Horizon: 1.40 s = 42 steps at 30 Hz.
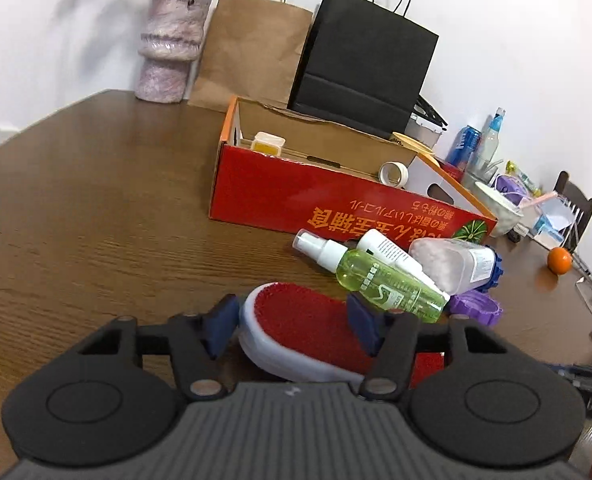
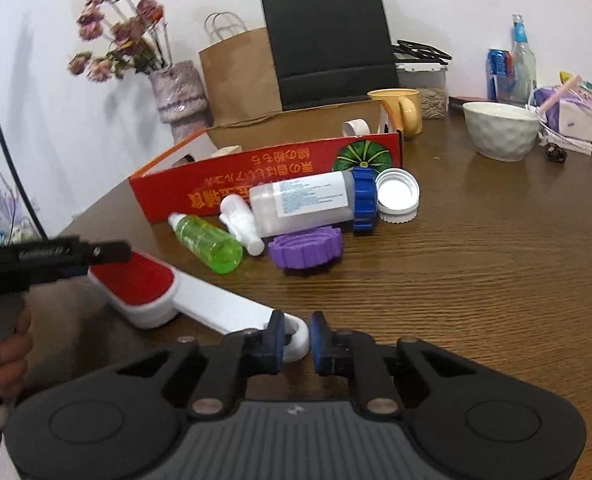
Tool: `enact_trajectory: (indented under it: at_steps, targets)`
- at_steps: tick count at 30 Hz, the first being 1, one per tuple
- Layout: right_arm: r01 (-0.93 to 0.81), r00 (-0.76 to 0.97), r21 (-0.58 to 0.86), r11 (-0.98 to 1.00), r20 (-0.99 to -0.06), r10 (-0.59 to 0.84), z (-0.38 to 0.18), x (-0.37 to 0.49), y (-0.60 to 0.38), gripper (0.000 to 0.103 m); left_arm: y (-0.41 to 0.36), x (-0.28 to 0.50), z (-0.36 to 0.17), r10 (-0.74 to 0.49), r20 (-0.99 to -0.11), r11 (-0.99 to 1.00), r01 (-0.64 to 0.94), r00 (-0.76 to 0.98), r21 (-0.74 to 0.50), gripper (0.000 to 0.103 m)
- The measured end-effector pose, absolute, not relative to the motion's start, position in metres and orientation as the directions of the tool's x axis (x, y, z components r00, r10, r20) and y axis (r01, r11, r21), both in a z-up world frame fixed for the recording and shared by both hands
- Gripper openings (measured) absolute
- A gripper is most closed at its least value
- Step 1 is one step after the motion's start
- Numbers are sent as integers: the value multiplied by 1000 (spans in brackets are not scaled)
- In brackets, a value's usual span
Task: Organize rigid objects
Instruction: 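Grasp the lint brush's red pad with the left tool while the right tool grasps its white handle, then carry the lint brush with both tools and lower it into the red box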
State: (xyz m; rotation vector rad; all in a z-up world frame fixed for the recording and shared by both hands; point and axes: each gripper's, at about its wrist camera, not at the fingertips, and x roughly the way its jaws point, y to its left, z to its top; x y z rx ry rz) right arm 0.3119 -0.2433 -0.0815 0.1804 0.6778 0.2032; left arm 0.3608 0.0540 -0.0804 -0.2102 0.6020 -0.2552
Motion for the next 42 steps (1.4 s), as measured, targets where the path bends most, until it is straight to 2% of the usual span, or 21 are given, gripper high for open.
enact_trajectory:
  at_steps: [8, 11, 13, 15, 19, 22, 24, 31, 36, 42]
  targets:
    - [-119, 764, 215, 969, -603, 227, -82, 327, -252, 12, 49, 320, -75, -268, -561, 955, 137, 783, -264, 56]
    - [-103, 762, 243, 965, -604, 234, -82, 328, -258, 15, 48, 309, -73, -279, -564, 951, 142, 777, -275, 57]
    - [-107, 760, 256, 961, -602, 245, -83, 329, -260, 15, 50, 308, -73, -285, -568, 949, 141, 772, -284, 61]
    - [-113, 756, 281, 953, -599, 266, -84, 330, -264, 15, 52, 311, -74, -256, -573, 955, 113, 779, -273, 72]
    - [-112, 762, 343, 933, -572, 302, -91, 333, -269, 13, 58, 322, -79, -261, -577, 947, 88, 774, -310, 74]
    - [-106, 768, 356, 928, -564, 304, -92, 335, -267, 13, 60, 330, -82, -289, -575, 936, 101, 765, -336, 72]
    - [-107, 768, 340, 934, -569, 295, -91, 337, -264, 13, 63, 331, -83, -319, -571, 923, 109, 756, -370, 63]
    - [-107, 771, 326, 939, -569, 286, -89, 333, -260, 13, 56, 314, -84, -294, -517, 928, 111, 804, -355, 57]
    - [-144, 842, 305, 941, -462, 278, -69, 295, -256, 13, 53, 270, -68, -252, -400, 930, 106, 881, -352, 55]
    - [-206, 894, 262, 943, -340, 290, -35, 241, -253, 13, 48, 207, -35, -222, -261, 949, 147, 939, -280, 55]
